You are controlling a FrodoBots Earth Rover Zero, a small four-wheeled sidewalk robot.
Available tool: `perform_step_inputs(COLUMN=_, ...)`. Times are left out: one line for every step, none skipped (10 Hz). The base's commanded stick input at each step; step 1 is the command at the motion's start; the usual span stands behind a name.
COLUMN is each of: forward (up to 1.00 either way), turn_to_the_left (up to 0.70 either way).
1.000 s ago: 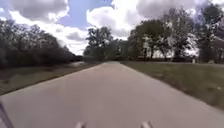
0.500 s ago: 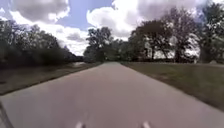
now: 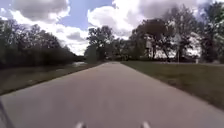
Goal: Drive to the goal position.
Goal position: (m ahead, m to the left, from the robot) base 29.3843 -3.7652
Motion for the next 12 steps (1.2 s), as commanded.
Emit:
perform_step_inputs(forward=1.00, turn_to_the_left=0.00)
perform_step_inputs(forward=1.00, turn_to_the_left=0.00)
perform_step_inputs(forward=1.00, turn_to_the_left=0.00)
perform_step_inputs(forward=1.00, turn_to_the_left=0.00)
perform_step_inputs(forward=1.00, turn_to_the_left=0.00)
perform_step_inputs(forward=1.00, turn_to_the_left=0.00)
perform_step_inputs(forward=1.00, turn_to_the_left=0.00)
perform_step_inputs(forward=1.00, turn_to_the_left=0.00)
perform_step_inputs(forward=1.00, turn_to_the_left=0.00)
perform_step_inputs(forward=1.00, turn_to_the_left=0.00)
perform_step_inputs(forward=1.00, turn_to_the_left=0.00)
perform_step_inputs(forward=1.00, turn_to_the_left=0.00)
